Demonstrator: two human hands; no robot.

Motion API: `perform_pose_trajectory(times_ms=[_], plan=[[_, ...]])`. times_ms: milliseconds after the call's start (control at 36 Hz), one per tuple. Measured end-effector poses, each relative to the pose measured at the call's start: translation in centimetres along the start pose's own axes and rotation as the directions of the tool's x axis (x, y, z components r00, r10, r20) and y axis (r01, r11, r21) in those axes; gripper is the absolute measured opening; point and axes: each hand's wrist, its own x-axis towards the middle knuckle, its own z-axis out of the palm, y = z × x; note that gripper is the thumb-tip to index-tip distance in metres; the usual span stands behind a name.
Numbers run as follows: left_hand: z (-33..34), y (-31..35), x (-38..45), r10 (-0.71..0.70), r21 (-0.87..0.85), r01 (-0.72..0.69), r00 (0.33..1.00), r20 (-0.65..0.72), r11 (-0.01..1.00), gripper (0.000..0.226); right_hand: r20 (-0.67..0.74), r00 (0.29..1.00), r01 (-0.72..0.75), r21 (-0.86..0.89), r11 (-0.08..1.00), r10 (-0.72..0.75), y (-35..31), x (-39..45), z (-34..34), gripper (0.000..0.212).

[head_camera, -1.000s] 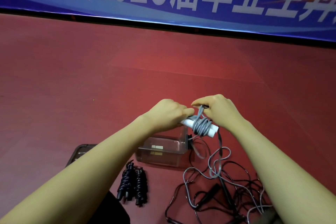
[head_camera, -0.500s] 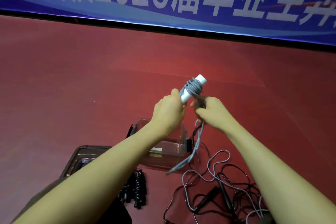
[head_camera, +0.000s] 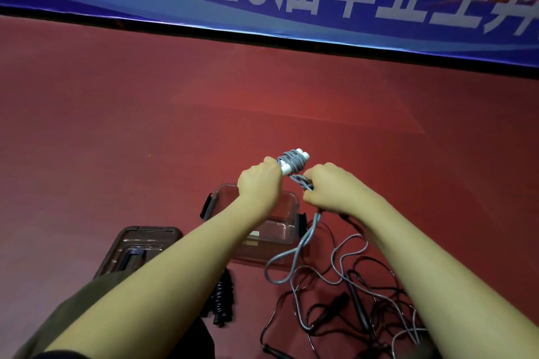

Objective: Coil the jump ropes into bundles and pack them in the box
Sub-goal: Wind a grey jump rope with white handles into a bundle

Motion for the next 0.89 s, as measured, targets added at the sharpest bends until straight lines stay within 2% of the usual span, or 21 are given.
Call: perform_pose_trajectory(times_ms=[56, 139, 250, 361, 500, 611, 694, 806, 889], plan=[[0.2, -0.3, 0.1, 0.032, 0.071, -0.033, 0.999, 0.015, 0.997, 0.021, -0.051, 0.998, 0.038, -0.18, 0.983, -0.048, -0.3, -0.3, -0.4, 0.006], [0.3, -0.7, 0.4, 0.102, 0.173, -0.113, 0.992, 0.072, 0.978, 0.025, -0.157, 0.973, 0.098, -0.382, 0.919, -0.169, -0.3, -0.1, -0.3, 0.015], [0.4, -1.3, 0.5, 0.208, 0.232, -0.241, 0.965, 0.158, 0.942, 0.023, -0.188, 0.943, 0.172, -0.432, 0.885, -0.275, 0.3, 0.1, 0.1, 0.017], [0.1, -1.4, 0.1, 0.339, 0.198, -0.36, 0.931, 0.132, 0.912, 0.023, -0.242, 0.951, 0.13, -0.258, 0.957, -0.195, 1.0, -0.1, -0.3, 0.027], [-0.6, -1.0, -0.9, 0.439, 0.149, -0.435, 0.899, 0.01, 0.888, 0.061, -0.275, 0.958, 0.073, -0.018, 0.997, -0.075, 1.0, -0.2, -0.6, 0.03], [-1.0, -1.0, -0.5, 0.317, 0.066, -0.312, 0.943, -0.098, 0.948, 0.052, -0.325, 0.944, 0.088, 0.065, 0.994, -0.062, 0.7, -0.7, -1.1, 0.026], [-1.5, -1.2, 0.0, 0.225, 0.041, -0.221, 0.958, -0.181, 0.974, 0.052, -0.34, 0.94, 0.115, 0.228, 0.967, -0.032, 0.6, -0.6, -1.1, 0.011], [-2.4, -1.4, 0.1, 0.165, 0.001, -0.169, 0.966, -0.199, 0.986, 0.058, -0.35, 0.937, 0.15, 0.375, 0.915, -0.01, 0.7, -0.2, -1.0, 0.026], [-2.8, -1.4, 0.1, 0.144, -0.01, -0.151, 0.963, -0.226, 0.989, 0.058, -0.387, 0.922, 0.152, 0.422, 0.894, 0.026, 1.1, -0.1, -0.5, 0.024]])
